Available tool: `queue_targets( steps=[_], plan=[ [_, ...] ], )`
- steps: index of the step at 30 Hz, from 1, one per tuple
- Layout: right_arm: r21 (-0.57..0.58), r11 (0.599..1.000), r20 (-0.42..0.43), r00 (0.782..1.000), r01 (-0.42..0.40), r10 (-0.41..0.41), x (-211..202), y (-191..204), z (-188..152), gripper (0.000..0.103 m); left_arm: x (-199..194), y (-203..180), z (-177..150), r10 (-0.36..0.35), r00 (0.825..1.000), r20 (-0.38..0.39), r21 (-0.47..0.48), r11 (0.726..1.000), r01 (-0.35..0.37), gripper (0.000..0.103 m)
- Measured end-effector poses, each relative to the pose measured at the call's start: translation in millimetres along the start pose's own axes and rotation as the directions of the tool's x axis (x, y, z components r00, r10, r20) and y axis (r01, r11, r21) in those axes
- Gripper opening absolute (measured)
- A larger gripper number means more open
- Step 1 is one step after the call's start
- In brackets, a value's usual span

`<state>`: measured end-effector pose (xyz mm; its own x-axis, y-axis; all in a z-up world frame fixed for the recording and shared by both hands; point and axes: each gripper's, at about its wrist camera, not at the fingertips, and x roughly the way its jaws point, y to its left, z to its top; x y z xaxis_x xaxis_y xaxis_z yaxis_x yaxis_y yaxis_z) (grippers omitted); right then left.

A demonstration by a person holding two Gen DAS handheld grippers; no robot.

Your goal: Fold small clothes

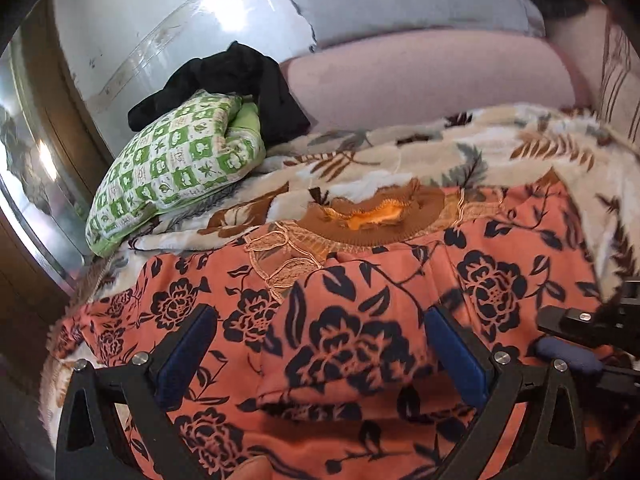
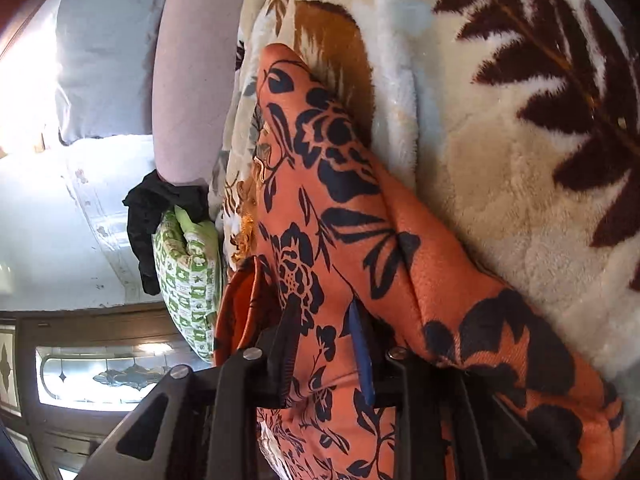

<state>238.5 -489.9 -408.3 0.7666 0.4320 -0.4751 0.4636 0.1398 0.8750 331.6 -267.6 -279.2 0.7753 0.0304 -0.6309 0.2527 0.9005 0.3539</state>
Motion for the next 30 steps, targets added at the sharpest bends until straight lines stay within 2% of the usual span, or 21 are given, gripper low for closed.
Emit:
queue_targets(
  steps=[3, 5, 7, 8, 11, 13, 14, 16, 18, 21, 24, 27, 30],
  plan=[
    [0.058, 0.998, -0.026, 0.999, -0.03, 0.031, 2, -4, 0, 0.028, 11, -8, 3, 0.064, 0.998, -0.021, 0.02, 0.998, -0.064, 0.101],
    [0.087, 0.995, -0.046, 0.998, -0.04, 0.044, 0, -7, 2, 0.028, 17, -1, 6, 0.053, 0.998, -0.046, -0.013, 0.998, -0.053, 0.086],
    [0.096, 0.995, -0.058, 0.997, -0.041, 0.047, -2, -8, 3, 0.027, 25, 15, 12, 0.019, 0.995, -0.103, -0.072, 0.997, -0.026, 0.062],
    [0.095, 0.995, -0.054, 0.997, -0.042, 0.048, 3, -4, 1, 0.028, 28, 26, 13, 0.001, 0.991, -0.131, -0.11, 0.994, -0.015, 0.056],
    [0.008, 0.999, -0.041, 0.998, -0.05, 0.051, -1, 12, -1, 0.031, 25, 62, 7, -0.04, 0.987, -0.159, -0.221, 0.975, 0.004, 0.052],
    [-0.044, 0.997, -0.051, 0.997, -0.065, 0.062, 1, 23, -4, 0.031, 18, 90, -2, -0.003, 0.989, -0.148, -0.266, 0.963, -0.037, 0.045],
    [-0.047, 0.997, -0.051, 0.997, -0.057, 0.054, 1, 24, -5, 0.031, 12, 100, -7, -0.008, 0.991, -0.137, -0.283, 0.959, -0.031, 0.044],
    [-0.031, 0.998, -0.034, 0.998, -0.062, 0.061, 2, 20, -6, 0.031, -3, 109, -17, -0.058, 0.993, -0.099, -0.288, 0.957, 0.027, 0.044],
    [-0.015, 0.996, -0.046, 0.995, -0.091, 0.09, 6, 16, -5, 0.031, -16, 98, -29, -0.086, 0.992, -0.088, -0.204, 0.977, 0.066, 0.044],
    [0.029, 0.983, -0.067, 0.98, -0.184, 0.185, 13, 13, -6, 0.031, -16, 74, -37, -0.101, 0.991, -0.093, -0.087, 0.992, 0.093, 0.045],
    [-0.011, 0.986, -0.034, 0.985, -0.169, 0.169, 6, 18, -5, 0.031, -5, 48, -37, -0.181, 0.971, -0.156, -0.027, 0.983, 0.179, 0.048],
    [-0.029, 0.988, -0.014, 0.988, -0.152, 0.152, 2, 22, 0, 0.031, 4, 19, -35, -0.205, 0.963, -0.177, 0.019, 0.977, 0.212, 0.07],
    [0.004, 0.991, -0.018, 0.991, -0.136, 0.136, 4, 17, 4, 0.031, 11, 0, -27, -0.221, 0.959, -0.176, 0.012, 0.974, 0.226, 0.07]
  ],
)
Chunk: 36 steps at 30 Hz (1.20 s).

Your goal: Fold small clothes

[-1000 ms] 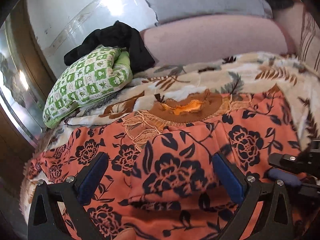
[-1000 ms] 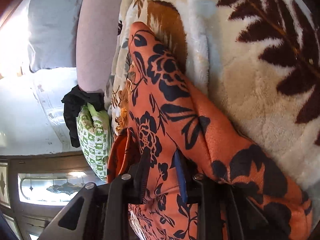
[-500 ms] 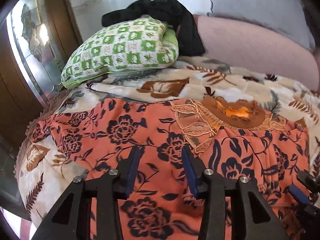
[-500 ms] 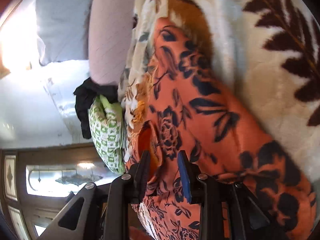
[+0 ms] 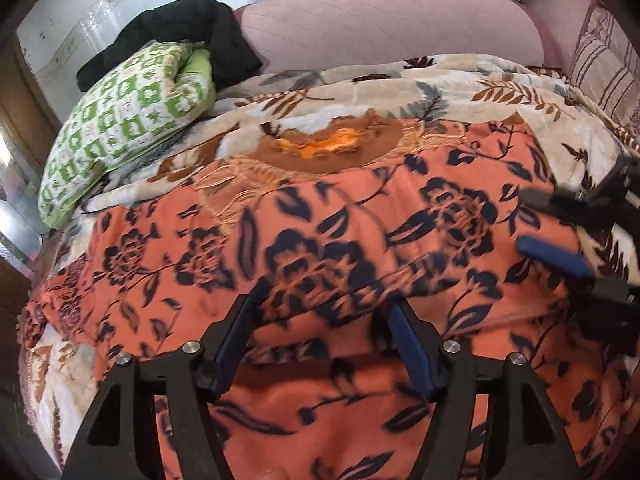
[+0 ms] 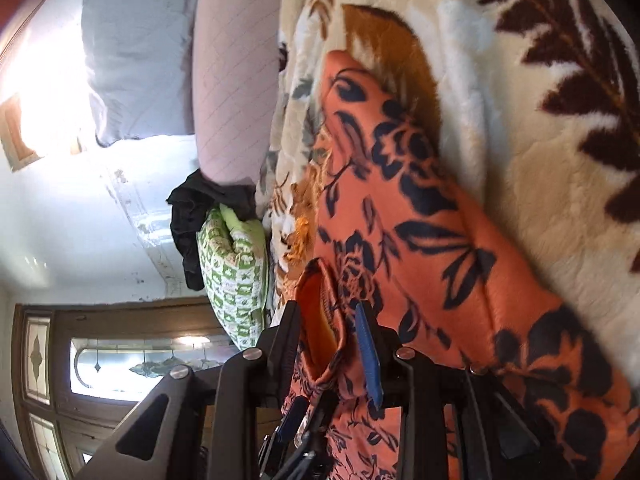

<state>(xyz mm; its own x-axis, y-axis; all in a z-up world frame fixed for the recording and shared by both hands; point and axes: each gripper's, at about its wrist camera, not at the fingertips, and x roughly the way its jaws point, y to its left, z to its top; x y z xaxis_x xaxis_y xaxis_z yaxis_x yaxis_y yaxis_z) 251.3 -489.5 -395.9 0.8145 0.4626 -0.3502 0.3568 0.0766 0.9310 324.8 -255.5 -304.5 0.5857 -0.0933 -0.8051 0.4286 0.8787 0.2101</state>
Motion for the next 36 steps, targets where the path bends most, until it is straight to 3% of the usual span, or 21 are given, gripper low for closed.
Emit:
queue_targets(
  steps=[5, 6, 8, 9, 11, 13, 16, 20, 23, 26, 28, 29, 30, 32, 36],
  plan=[
    [0.013, 0.998, -0.036, 0.997, 0.066, -0.066, 6, -7, 3, 0.031, 26, 4, 22, 0.057, 0.998, -0.027, -0.071, 0.996, -0.059, 0.07],
    [0.008, 0.997, -0.036, 0.997, 0.072, -0.072, 6, -6, 3, 0.031, 30, 11, 24, 0.079, 0.996, -0.037, -0.097, 0.992, -0.083, 0.066],
    [0.007, 0.997, -0.037, 0.996, 0.076, -0.076, 8, -7, 3, 0.031, 33, 34, 29, 0.073, 0.996, -0.045, -0.172, 0.982, -0.08, 0.048],
    [0.009, 0.997, -0.039, 0.996, 0.078, -0.077, 9, -8, 4, 0.031, 31, 52, 30, 0.061, 0.997, -0.041, -0.233, 0.97, -0.069, 0.038],
    [0.012, 0.996, -0.043, 0.996, 0.084, -0.084, 10, -10, 4, 0.03, 23, 87, 28, 0.107, 0.994, -0.028, -0.322, 0.94, -0.11, 0.034],
    [0.008, 0.996, -0.043, 0.995, 0.086, -0.086, 10, -10, 3, 0.03, 14, 131, 19, 0.143, 0.989, -0.042, -0.409, 0.901, -0.148, 0.034],
    [-0.002, 0.995, -0.046, 0.994, 0.097, -0.097, 10, -10, 1, 0.03, 9, 188, -4, 0.127, 0.985, -0.114, -0.485, 0.859, -0.167, 0.038],
    [-0.026, 0.993, -0.032, 0.992, 0.117, -0.118, 11, -4, -2, 0.03, -7, 264, -52, 0.191, 0.962, -0.194, -0.543, 0.796, -0.268, 0.045],
    [-0.103, 0.99, -0.004, 0.995, 0.101, -0.102, 9, 13, -8, 0.031, -22, 325, -95, 0.247, 0.936, -0.251, -0.61, 0.71, -0.352, 0.046],
    [-0.228, 0.968, -0.013, 0.994, 0.103, -0.109, 18, 33, -18, 0.031, -38, 384, -134, 0.273, 0.919, -0.284, -0.707, 0.588, -0.393, 0.046],
    [-0.235, 0.957, -0.059, 0.98, 0.172, -0.191, 34, 29, -20, 0.032, -44, 416, -155, 0.272, 0.914, -0.301, -0.763, 0.506, -0.402, 0.046],
    [-0.22, 0.95, -0.076, 0.967, 0.223, -0.244, 42, 21, -20, 0.031, -46, 429, -162, 0.262, 0.918, -0.299, -0.792, 0.468, -0.392, 0.046],
    [-0.201, 0.957, -0.067, 0.972, 0.207, -0.224, 43, 16, -20, 0.031, -45, 440, -167, 0.242, 0.928, -0.285, -0.82, 0.439, -0.367, 0.046],
    [-0.196, 0.96, -0.06, 0.975, 0.199, -0.214, 43, 19, -20, 0.03, -40, 456, -172, 0.19, 0.947, -0.258, -0.859, 0.403, -0.315, 0.05],
    [-0.282, 0.927, -0.039, 0.963, 0.246, -0.268, 50, 29, -25, 0.031, -20, 479, -167, 0.091, 0.98, -0.177, -0.915, 0.35, -0.198, 0.055]
  ],
)
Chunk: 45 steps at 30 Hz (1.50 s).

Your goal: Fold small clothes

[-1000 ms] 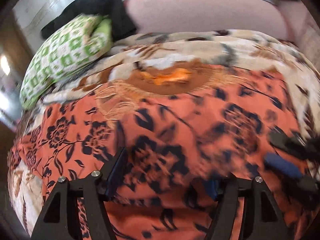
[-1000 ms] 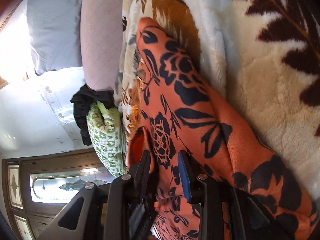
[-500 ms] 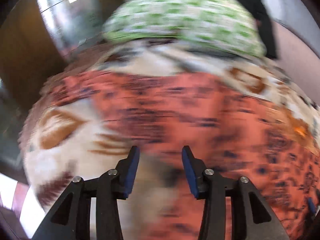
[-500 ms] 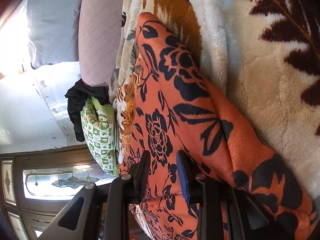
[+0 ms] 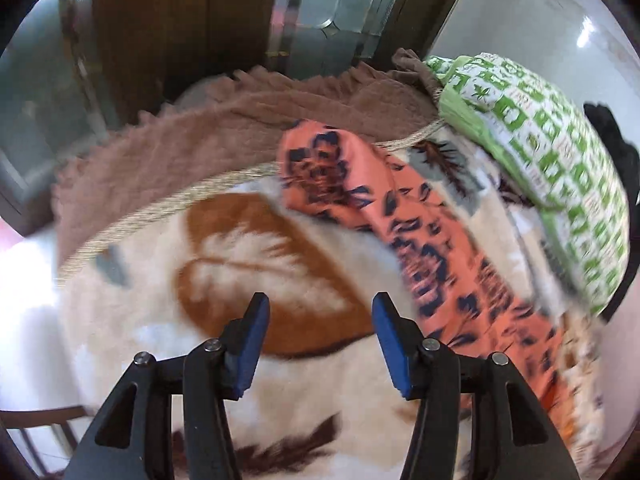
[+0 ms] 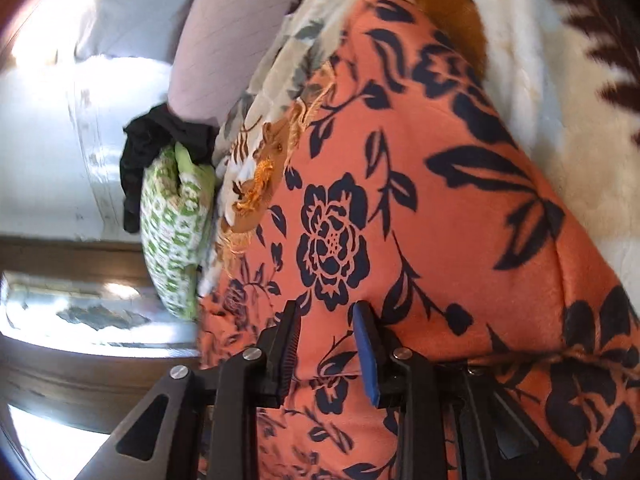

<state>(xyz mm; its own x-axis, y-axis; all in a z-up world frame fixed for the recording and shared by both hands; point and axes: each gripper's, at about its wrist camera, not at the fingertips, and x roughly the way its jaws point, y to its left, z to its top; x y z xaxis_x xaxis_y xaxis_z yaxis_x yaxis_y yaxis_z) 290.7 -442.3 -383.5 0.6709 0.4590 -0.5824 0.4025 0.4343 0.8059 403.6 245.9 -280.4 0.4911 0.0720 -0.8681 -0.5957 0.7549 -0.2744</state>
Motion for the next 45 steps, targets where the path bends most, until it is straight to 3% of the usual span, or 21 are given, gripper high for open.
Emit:
queue_targets(
  steps=[3, 8, 12, 13, 15, 18, 21, 23, 25, 28, 31, 33, 34, 35, 36, 37, 38, 40, 42, 44, 45],
  plan=[
    [-0.011, 1.0, 0.004, 1.0, 0.003, -0.003, 1, 2, 0, 0.031, 27, -10, 20, -0.088, 0.994, -0.064, -0.063, 0.994, 0.084, 0.061],
    [-0.002, 1.0, 0.0, 1.0, -0.015, 0.015, 4, -4, 2, 0.031, 67, -14, 43, -0.175, 0.979, -0.104, -0.201, 0.968, 0.151, 0.062],
    [-0.029, 1.0, 0.01, 1.0, 0.003, -0.002, 7, 0, 0, 0.031, 76, -18, 55, -0.178, 0.984, -0.03, -0.245, 0.955, 0.166, 0.058],
    [-0.036, 0.999, 0.013, 1.0, 0.008, -0.008, 8, 3, -1, 0.031, 76, -22, 59, -0.174, 0.984, -0.024, -0.233, 0.958, 0.164, 0.035],
    [-0.043, 0.999, 0.016, 1.0, 0.017, -0.016, 8, 5, -1, 0.031, 77, -34, 67, -0.144, 0.989, -0.038, -0.183, 0.974, 0.135, 0.011],
    [-0.031, 1.0, 0.013, 1.0, 0.005, -0.004, 9, 5, 0, 0.031, 53, -66, 71, -0.099, 0.994, 0.037, -0.039, 0.994, 0.101, 0.009],
    [0.004, 1.0, 0.011, 1.0, -0.019, 0.019, 7, 0, 1, 0.031, 6, -118, 59, -0.161, 0.978, 0.131, 0.196, 0.971, 0.134, 0.009],
    [0.016, 1.0, 0.01, 1.0, -0.025, 0.025, 4, -1, 2, 0.031, -33, -166, 34, -0.199, 0.966, 0.164, 0.4, 0.909, 0.119, 0.009],
    [0.017, 1.0, 0.019, 1.0, -0.02, 0.02, 0, -1, 2, 0.031, -65, -206, 3, -0.256, 0.954, 0.156, 0.53, 0.837, 0.138, 0.009],
    [0.012, 1.0, 0.048, 0.999, -0.011, 0.011, -10, 1, 6, 0.03, -114, -263, -64, -0.362, 0.928, 0.092, 0.694, 0.691, 0.201, 0.009],
    [0.032, 0.999, 0.093, 0.995, -0.04, 0.037, -30, -1, 14, 0.03, -151, -317, -154, -0.428, 0.903, -0.039, 0.813, 0.512, 0.278, 0.01],
    [0.039, 0.998, 0.136, 0.989, -0.057, 0.052, -48, -4, 22, 0.03, -166, -341, -209, -0.431, 0.888, -0.159, 0.866, 0.371, 0.336, 0.012],
    [0.041, 0.997, 0.166, 0.985, -0.062, 0.055, -59, -6, 26, 0.03, -169, -348, -229, -0.421, 0.88, -0.221, 0.874, 0.316, 0.37, 0.017],
    [0.043, 0.997, 0.191, 0.98, -0.067, 0.057, -68, -8, 29, 0.03, -175, -355, -250, -0.407, 0.868, -0.284, 0.872, 0.268, 0.411, 0.022],
    [0.049, 0.996, 0.221, 0.973, -0.076, 0.064, -78, -11, 32, 0.03, -177, -358, -260, -0.402, 0.86, -0.313, 0.865, 0.253, 0.433, 0.037],
    [0.056, 0.994, 0.241, 0.968, -0.089, 0.073, -85, -12, 34, 0.035, -182, -358, -267, -0.405, 0.854, -0.327, 0.857, 0.253, 0.448, 0.053],
    [0.07, 0.992, 0.26, 0.962, -0.107, 0.086, -92, -15, 36, 0.056, -184, -359, -268, -0.427, 0.844, -0.323, 0.85, 0.262, 0.458, 0.059],
    [0.099, 0.985, 0.297, 0.949, -0.141, 0.106, -101, -20, 37, 0.081, -182, -352, -256, -0.483, 0.825, -0.293, 0.823, 0.313, 0.475, 0.065],
    [0.092, 0.983, 0.295, 0.947, -0.158, 0.125, -104, -19, 40, 0.081, -179, -335, -246, -0.502, 0.822, -0.271, 0.78, 0.386, 0.493, 0.065],
    [0.072, 0.986, 0.275, 0.953, -0.152, 0.127, -103, -14, 43, 0.081, -158, -315, -239, -0.484, 0.847, -0.218, 0.74, 0.484, 0.467, 0.066],
    [0.066, 0.987, 0.265, 0.956, -0.145, 0.123, -102, -13, 44, 0.081, -145, -304, -235, -0.451, 0.875, -0.176, 0.733, 0.534, 0.423, 0.066]
  ],
)
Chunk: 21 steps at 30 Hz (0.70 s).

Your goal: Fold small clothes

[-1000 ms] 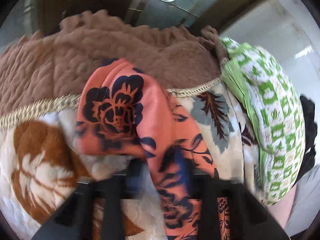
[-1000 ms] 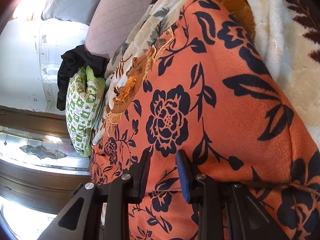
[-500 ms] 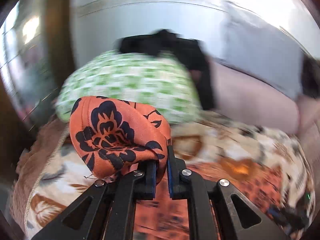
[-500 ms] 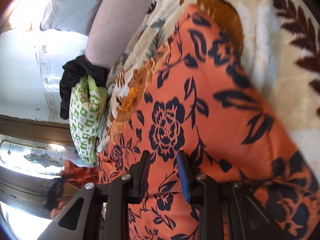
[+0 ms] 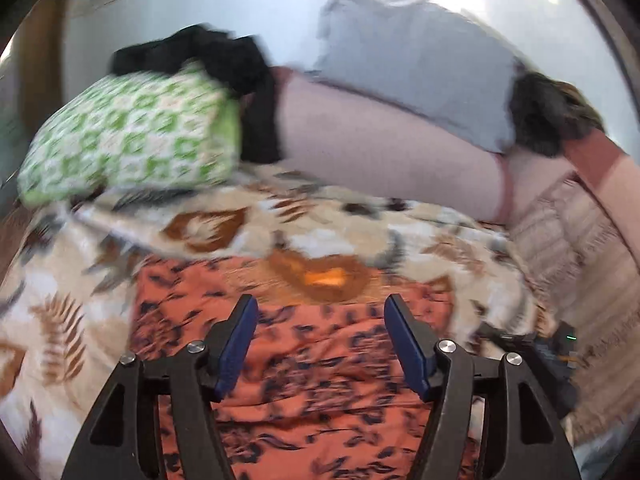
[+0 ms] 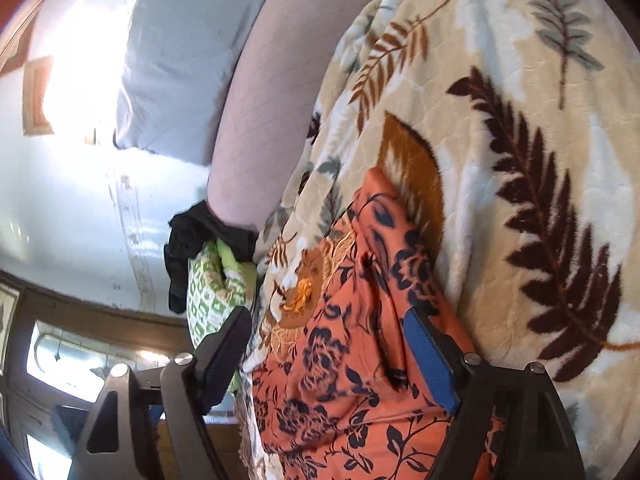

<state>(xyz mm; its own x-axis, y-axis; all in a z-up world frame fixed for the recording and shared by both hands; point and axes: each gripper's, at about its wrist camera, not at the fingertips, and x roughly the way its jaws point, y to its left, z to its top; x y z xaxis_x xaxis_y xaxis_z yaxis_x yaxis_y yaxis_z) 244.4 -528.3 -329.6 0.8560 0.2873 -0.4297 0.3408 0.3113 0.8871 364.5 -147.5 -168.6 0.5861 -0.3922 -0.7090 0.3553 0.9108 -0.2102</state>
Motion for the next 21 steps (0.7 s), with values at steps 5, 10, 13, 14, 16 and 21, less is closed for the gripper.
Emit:
queue_targets(
  steps=[5, 10, 13, 14, 16, 21],
  plan=[
    [0.002, 1.0, -0.046, 0.999, 0.021, -0.021, 15, -3, -7, 0.076, 35, 63, -55, 0.231, 0.972, -0.044, -0.172, 0.957, -0.235, 0.066],
    [-0.075, 0.992, -0.095, 0.989, 0.104, -0.111, 42, -1, -18, 0.061, 55, 104, -92, 0.281, 0.954, -0.102, -0.277, 0.913, -0.298, 0.066],
    [-0.146, 0.969, -0.094, 0.972, 0.202, -0.217, 56, 2, -25, 0.056, 62, 110, -94, 0.282, 0.954, -0.106, -0.275, 0.913, -0.3, 0.066],
    [-0.169, 0.963, -0.094, 0.969, 0.21, -0.228, 60, 4, -28, 0.056, 64, 111, -95, 0.28, 0.954, -0.104, -0.275, 0.914, -0.299, 0.066],
    [-0.238, 0.943, -0.095, 0.96, 0.234, -0.262, 68, 11, -34, 0.056, 75, 113, -97, 0.28, 0.951, -0.129, -0.267, 0.914, -0.305, 0.066],
    [-0.451, 0.813, -0.021, 0.906, 0.369, -0.423, 85, 27, -57, 0.013, 91, 111, -97, 0.3, 0.94, -0.163, -0.249, 0.909, -0.333, 0.067]
  ],
)
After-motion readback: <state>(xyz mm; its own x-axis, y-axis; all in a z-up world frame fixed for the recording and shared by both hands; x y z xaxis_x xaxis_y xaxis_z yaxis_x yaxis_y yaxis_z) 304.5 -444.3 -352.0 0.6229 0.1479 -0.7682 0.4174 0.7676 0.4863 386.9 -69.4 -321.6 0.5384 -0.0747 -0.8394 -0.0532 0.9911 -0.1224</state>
